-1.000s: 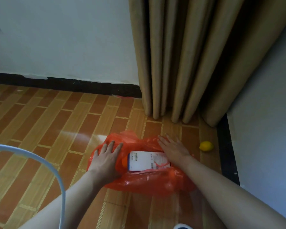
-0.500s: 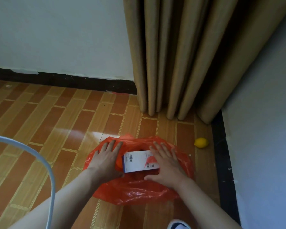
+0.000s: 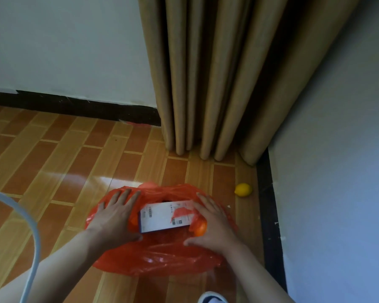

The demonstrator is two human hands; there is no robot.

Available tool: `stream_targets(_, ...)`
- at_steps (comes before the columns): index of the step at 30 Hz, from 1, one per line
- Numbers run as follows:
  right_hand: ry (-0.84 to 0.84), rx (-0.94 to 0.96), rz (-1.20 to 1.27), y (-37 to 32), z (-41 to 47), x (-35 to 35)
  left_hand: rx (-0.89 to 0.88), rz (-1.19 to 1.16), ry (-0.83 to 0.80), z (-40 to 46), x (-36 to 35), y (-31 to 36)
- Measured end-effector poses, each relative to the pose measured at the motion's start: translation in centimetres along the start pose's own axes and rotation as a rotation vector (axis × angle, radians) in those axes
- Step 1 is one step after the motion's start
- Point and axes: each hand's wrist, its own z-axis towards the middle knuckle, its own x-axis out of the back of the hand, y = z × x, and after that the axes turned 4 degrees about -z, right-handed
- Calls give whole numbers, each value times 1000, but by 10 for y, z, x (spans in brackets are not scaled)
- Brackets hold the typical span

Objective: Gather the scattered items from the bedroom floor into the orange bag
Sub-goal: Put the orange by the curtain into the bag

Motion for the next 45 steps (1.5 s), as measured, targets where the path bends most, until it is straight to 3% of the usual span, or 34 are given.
stream_targets(3, 290, -97, 195, 2, 9, 16, -27, -8, 39, 1, -1, 1)
stream_targets(5, 445, -231, 74, 18, 21, 28, -37, -21, 46, 1, -1, 3)
stream_targets(8, 313, -455, -207, 49, 39, 42, -42, -16, 38, -1, 4, 5)
stream_targets(11, 222, -481, -325, 75, 42, 42, -34, -28, 30, -4, 5, 4)
stream_targets(16, 107, -478, -325, 96, 38, 38, -40, -31, 35, -6, 5, 3)
stream_targets(30, 120, -482, -364, 98, 39, 41, -30, -52, 52, -5, 6, 0)
stream_targets(33, 332, -429, -295, 82, 40, 46, -16, -58, 63, -4, 5, 0)
stream_targets(36, 512, -248, -172, 42, 35, 51, -12, -59, 70, -1, 4, -3)
stream_targets(40, 289, -23, -13, -21, 18, 35, -8, -49, 58, 0, 2, -5)
stream_targets(45, 35, 115, -64, -38, 0, -4, -8, -55, 66, 0, 1, -8)
